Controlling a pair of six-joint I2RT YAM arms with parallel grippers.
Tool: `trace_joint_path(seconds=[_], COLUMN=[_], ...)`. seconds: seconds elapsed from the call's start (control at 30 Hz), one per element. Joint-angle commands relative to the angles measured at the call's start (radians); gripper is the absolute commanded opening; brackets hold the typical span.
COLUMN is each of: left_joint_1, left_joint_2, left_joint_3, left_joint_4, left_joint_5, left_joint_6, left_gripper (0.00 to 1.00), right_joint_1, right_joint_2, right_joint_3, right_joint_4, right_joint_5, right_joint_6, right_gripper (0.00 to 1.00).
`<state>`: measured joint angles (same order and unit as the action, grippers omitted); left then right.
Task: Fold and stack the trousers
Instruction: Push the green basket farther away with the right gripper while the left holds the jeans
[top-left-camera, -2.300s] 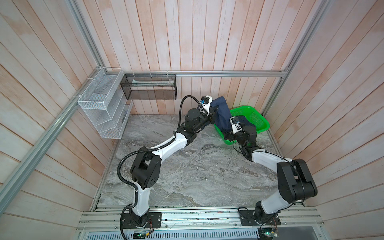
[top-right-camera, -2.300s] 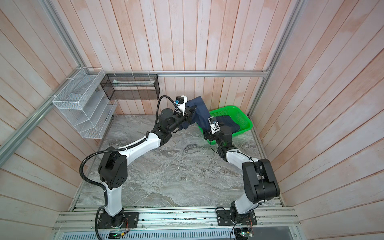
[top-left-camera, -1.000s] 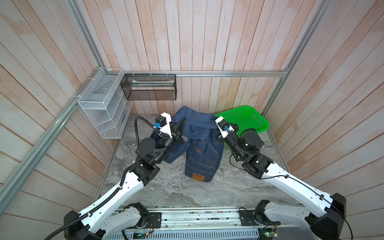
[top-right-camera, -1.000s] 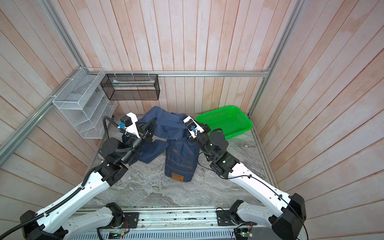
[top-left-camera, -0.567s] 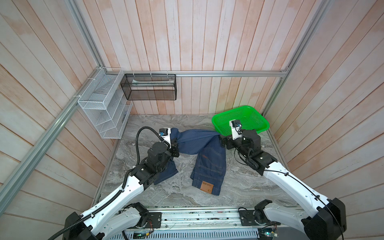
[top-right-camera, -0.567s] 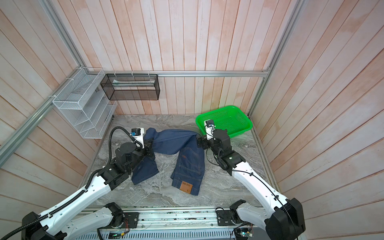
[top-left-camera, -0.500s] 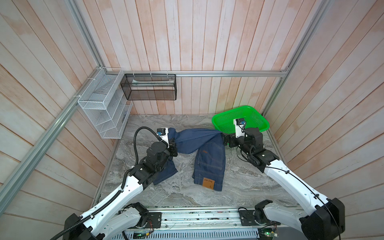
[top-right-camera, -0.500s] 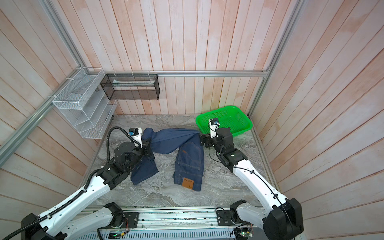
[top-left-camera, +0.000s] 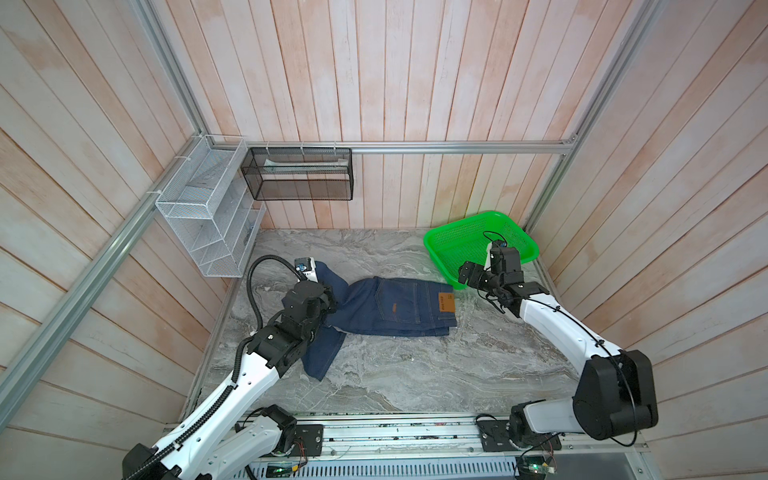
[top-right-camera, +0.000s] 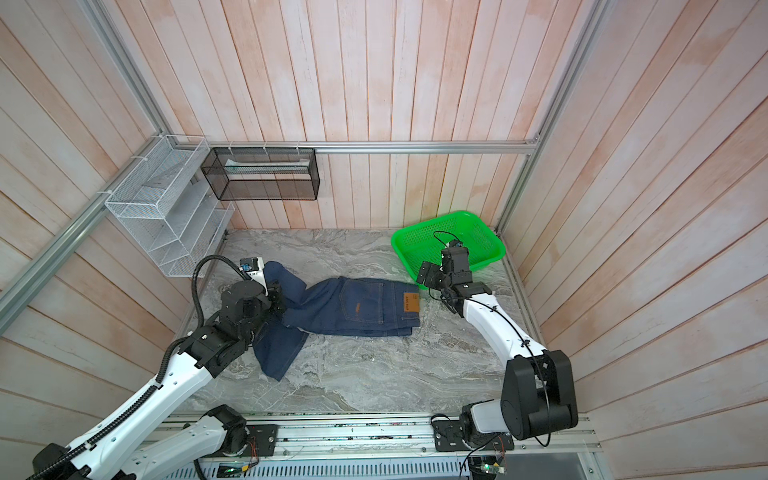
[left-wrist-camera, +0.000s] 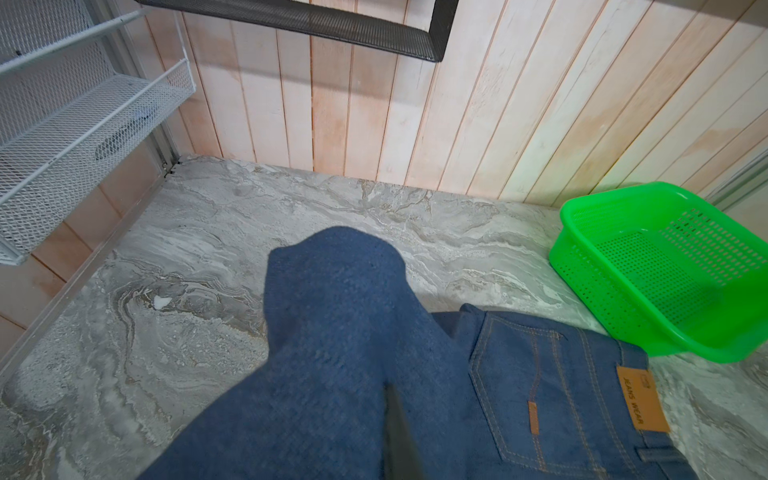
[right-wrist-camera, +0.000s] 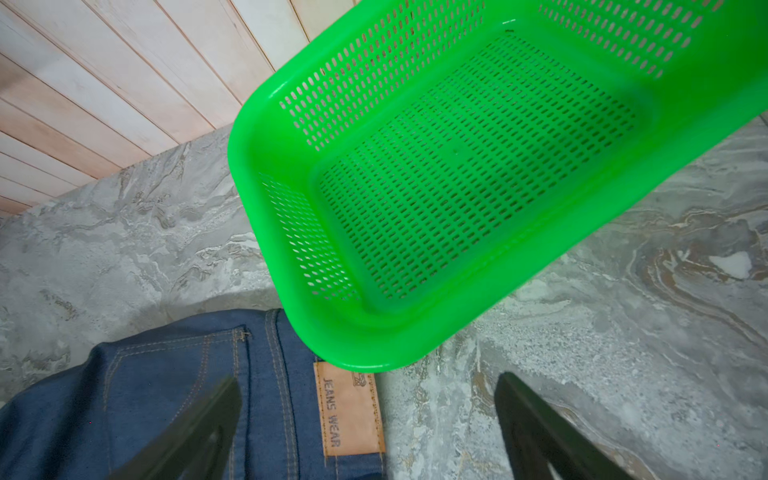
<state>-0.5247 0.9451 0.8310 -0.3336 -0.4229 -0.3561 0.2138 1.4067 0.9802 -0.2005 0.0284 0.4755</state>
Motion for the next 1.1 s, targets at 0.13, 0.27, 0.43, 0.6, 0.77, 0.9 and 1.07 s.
trace_joint_path(seconds=[0.13, 0.27, 0.43, 0.6, 0.77, 0.9, 1.07], left_joint_1=[0.003, 0.003, 0.003, 0.004, 0.003, 0.003, 0.004], left_joint_2=[-0.006, -0.008, -0.006, -0.010, -0.013, -0.022, -0.032], left_joint_3=[0.032, 0.042, 0.053, 0.054, 0.054, 0.051, 0.048], left_joint_4=[-0.028, -0.036, -0.042, -0.045, -0.050, -0.054, -0.067], left_joint_5=[0.029, 0.031, 0.033, 0.036, 0.042, 0.047, 0.061], left_joint_6=[0.015, 0.018, 0.023, 0.019, 0.010, 0.004, -0.007], left_gripper=[0.00, 0.00, 0.00, 0.00, 0.00, 0.00, 0.00], right_joint_1=[-0.083, -0.123, -0.139, -0.164, -0.178, -0.178, -0.155], right_joint_2=[0.121, 0.211, 0.301, 0.403, 0.504, 0.533, 0.413], right_joint_3=[-0.039, 0.005, 0.068, 0.187, 0.324, 0.389, 0.339], right_joint_4=[0.060, 0.130, 0.244, 0.317, 0.349, 0.364, 0.300], right_joint_5=[-0.143, -0.262, -0.317, -0.344, -0.376, -0.407, -0.343], right_joint_6=[0.091, 0.084, 0.101, 0.128, 0.165, 0.198, 0.154], right_gripper=[0.82, 0.83, 0.84, 0.81, 0.84, 0.87, 0.94])
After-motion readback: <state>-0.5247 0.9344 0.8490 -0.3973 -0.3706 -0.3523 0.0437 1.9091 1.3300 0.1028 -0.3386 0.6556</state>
